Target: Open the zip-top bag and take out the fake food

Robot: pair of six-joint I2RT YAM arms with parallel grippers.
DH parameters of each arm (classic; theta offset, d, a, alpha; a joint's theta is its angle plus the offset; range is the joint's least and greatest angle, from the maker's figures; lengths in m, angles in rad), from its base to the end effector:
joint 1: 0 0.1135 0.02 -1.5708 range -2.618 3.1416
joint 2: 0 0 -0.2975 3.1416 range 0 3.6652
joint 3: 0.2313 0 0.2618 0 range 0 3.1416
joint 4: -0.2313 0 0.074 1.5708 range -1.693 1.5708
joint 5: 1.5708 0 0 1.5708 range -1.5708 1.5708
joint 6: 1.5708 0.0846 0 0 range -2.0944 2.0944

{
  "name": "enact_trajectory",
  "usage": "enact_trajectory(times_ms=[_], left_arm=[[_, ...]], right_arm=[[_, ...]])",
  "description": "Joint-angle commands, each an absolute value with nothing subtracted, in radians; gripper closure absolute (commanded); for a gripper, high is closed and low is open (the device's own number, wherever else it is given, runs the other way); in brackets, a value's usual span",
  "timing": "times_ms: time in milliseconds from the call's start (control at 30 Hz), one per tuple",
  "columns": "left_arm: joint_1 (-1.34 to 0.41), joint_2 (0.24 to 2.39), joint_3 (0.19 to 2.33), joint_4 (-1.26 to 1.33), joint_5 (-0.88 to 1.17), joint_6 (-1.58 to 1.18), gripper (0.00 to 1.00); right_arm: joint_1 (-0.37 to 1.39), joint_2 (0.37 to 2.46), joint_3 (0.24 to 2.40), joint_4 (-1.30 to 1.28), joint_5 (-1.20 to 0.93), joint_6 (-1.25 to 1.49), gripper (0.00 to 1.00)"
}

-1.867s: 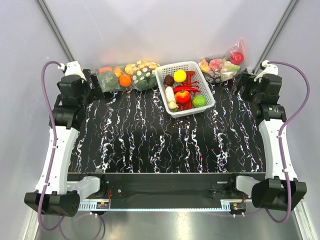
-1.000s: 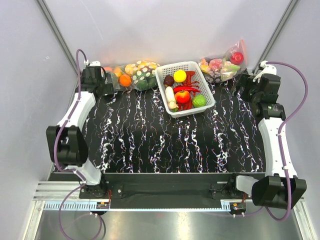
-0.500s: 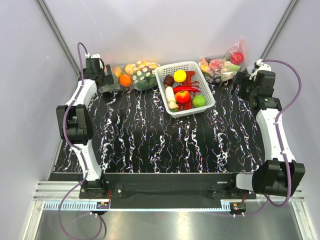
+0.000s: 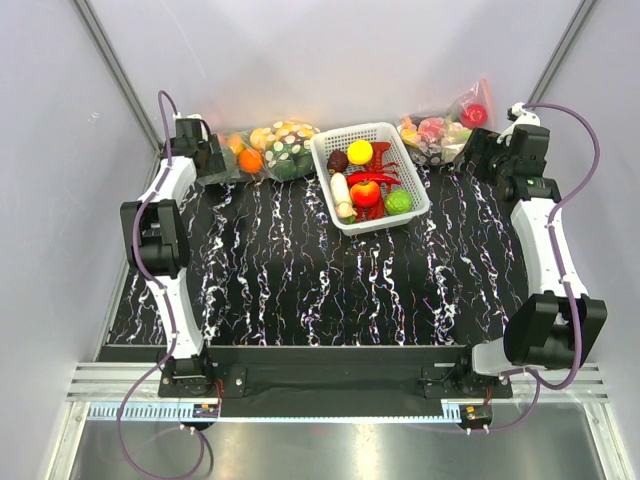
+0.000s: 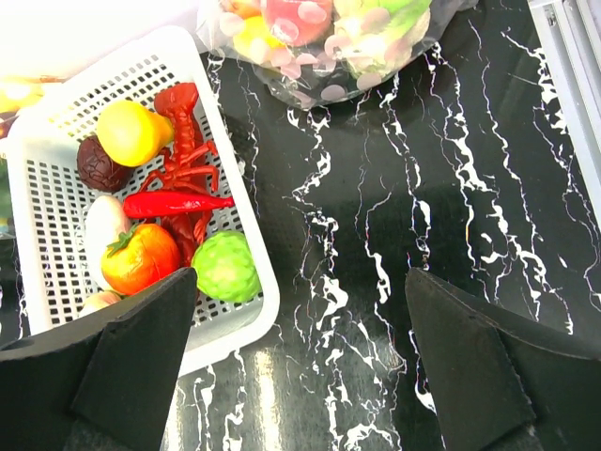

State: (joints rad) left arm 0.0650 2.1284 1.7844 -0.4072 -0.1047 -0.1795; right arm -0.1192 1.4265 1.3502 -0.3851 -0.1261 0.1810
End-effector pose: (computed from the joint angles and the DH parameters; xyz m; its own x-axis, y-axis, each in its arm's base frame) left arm 0.5514 0.0447 0.2286 -0.6450 -0.2199 -0.7319 -0.2601 0.9637 -0.0603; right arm 0.3759 -0.0343 0.3780 -0.4337 0.2318 -0.8707 0.0856 0.9726 0.2163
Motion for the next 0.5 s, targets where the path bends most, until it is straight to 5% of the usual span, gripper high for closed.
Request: enact_trajectory(times_ms=[0, 167, 267, 467], left_arm=[[0.067, 2.143, 1.841, -0.405, -0.113, -0.189, 0.29], [0.068, 2.129, 1.79, -0.394, -0.141, -0.18, 0.48], [0.069, 2.134, 1.792, -0.414, -0.124, -0.176, 0.75], [0.069, 2.096, 1.727, -0.39, -0.072, -0.158, 1.0]], right_arm=[[-0.12, 1.437, 1.404, -0.338, -0.15, 0.183, 0.0], [-0.12, 1.443, 1.393, -0.33, -0.152, 0.186, 0.0], [-0.12, 1.447, 1.393, -0.334, -0.155, 0.176, 0.0], [-0.12, 1.448, 1.399, -0.344, -0.161, 0.152, 0.0]])
